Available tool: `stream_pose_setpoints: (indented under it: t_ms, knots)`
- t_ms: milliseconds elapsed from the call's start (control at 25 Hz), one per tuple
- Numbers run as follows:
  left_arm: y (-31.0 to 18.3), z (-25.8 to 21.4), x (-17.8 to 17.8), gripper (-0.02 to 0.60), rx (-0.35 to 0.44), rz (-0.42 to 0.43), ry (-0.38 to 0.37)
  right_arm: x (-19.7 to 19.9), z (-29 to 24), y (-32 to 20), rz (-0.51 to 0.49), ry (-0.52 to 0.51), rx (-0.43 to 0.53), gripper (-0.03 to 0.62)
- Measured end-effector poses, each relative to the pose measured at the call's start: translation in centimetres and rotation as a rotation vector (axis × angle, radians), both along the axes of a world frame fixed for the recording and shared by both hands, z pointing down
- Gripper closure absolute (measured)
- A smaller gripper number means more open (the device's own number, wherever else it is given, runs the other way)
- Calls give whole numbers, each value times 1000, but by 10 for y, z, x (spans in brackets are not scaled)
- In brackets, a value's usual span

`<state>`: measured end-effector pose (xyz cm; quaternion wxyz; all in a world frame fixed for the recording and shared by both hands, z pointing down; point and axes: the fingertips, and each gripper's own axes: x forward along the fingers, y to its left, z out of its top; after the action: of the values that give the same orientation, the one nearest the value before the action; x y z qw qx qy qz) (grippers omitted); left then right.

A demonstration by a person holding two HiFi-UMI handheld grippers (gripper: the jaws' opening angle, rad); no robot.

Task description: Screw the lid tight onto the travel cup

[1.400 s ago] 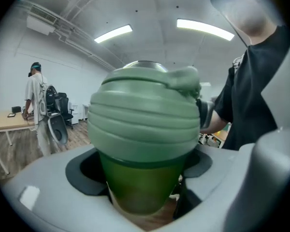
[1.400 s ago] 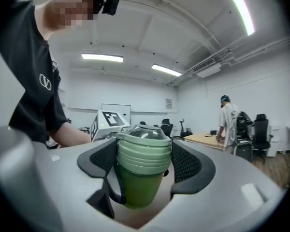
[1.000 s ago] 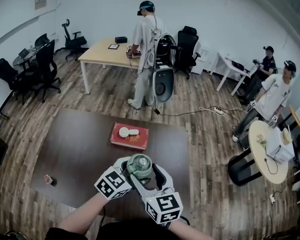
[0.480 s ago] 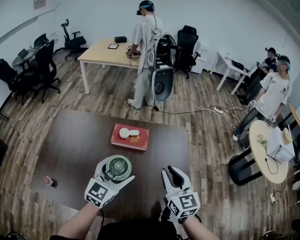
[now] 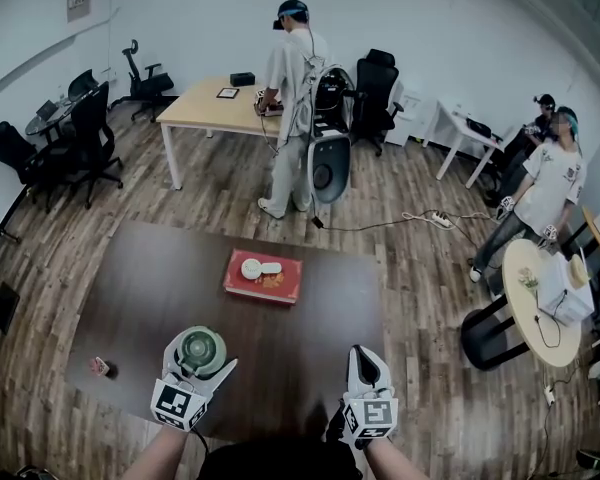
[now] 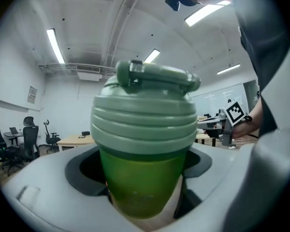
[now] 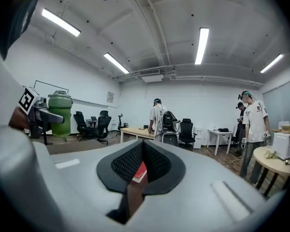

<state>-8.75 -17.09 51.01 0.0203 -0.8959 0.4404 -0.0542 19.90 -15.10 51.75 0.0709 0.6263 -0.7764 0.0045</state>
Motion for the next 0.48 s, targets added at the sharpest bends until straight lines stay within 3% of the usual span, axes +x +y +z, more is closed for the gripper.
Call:
stream_pose_setpoints:
  t_ms: [480]
  knots:
    - [-6, 1, -9, 170, 0, -35, 13, 8, -6, -7, 19, 12, 22, 588]
